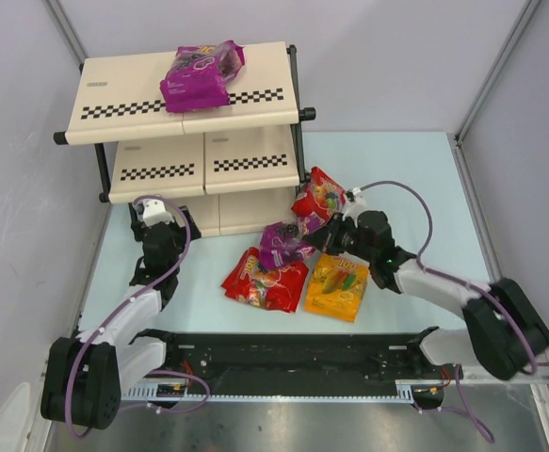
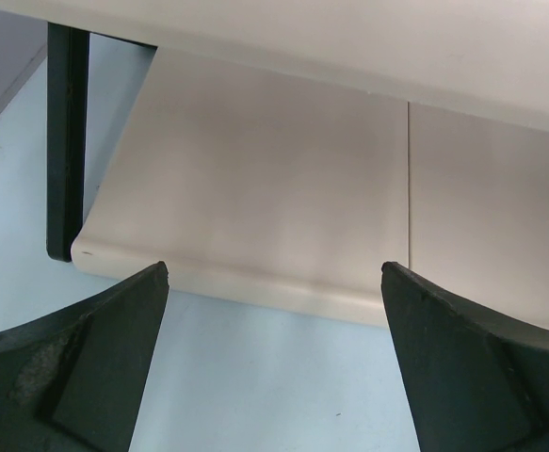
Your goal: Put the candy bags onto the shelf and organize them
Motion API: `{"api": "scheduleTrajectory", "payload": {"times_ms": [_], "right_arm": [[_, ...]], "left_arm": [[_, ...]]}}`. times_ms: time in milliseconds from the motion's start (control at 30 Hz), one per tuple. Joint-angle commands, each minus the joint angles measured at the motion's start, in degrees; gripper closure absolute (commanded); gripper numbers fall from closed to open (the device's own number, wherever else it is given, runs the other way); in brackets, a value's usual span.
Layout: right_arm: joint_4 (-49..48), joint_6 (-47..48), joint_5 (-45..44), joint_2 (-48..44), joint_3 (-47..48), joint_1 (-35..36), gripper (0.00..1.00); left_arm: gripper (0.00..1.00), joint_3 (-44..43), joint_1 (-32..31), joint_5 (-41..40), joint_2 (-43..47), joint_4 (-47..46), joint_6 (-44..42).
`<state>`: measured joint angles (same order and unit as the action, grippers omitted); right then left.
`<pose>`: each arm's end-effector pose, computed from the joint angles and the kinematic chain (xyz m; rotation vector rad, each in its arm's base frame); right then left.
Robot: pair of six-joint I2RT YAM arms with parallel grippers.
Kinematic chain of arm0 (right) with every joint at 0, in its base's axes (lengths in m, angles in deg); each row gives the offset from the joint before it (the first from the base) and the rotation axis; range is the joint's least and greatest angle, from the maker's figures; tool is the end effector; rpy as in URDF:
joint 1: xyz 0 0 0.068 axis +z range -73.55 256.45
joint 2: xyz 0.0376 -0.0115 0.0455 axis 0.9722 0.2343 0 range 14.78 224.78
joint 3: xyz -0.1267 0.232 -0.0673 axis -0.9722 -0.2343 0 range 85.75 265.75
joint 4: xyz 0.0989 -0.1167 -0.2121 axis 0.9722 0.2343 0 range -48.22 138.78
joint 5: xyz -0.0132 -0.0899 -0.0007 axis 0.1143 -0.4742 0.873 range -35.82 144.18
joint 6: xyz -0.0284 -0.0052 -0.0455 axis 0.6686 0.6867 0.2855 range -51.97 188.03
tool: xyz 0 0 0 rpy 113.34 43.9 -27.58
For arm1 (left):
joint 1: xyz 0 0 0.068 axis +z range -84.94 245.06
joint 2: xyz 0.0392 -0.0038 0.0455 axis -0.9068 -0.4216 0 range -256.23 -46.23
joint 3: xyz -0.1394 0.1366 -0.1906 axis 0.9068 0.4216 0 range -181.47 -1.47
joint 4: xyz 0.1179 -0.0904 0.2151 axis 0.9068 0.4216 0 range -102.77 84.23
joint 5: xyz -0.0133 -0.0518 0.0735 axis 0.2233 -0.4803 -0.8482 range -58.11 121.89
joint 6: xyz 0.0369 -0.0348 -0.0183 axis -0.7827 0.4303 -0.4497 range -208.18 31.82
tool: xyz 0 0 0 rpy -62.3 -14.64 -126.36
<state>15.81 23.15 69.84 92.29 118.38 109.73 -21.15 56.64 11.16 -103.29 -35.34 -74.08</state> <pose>0.2299 0.1623 0.2058 0.0068 2.0711 1.1483 0.2109 -0.0185 0.2065 -0.3413 1.7802 0.0521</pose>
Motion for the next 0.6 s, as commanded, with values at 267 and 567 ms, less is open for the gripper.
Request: {"api": "scheduleTrajectory", "payload": {"times_ms": [267,567], "right_arm": [[23.77,26.33,8.16,-24.61,2.62,12.06,1.00],[28.69,28.80,8.08,-26.18,-0.45,14.62,1.00]], "left_arm": [[0.00,-1.68,0.52,0.16,-0.16,-0.99,0.66],[0.00,-1.68,0.52,0.25,-0.16,-0.90,0.66]]}}
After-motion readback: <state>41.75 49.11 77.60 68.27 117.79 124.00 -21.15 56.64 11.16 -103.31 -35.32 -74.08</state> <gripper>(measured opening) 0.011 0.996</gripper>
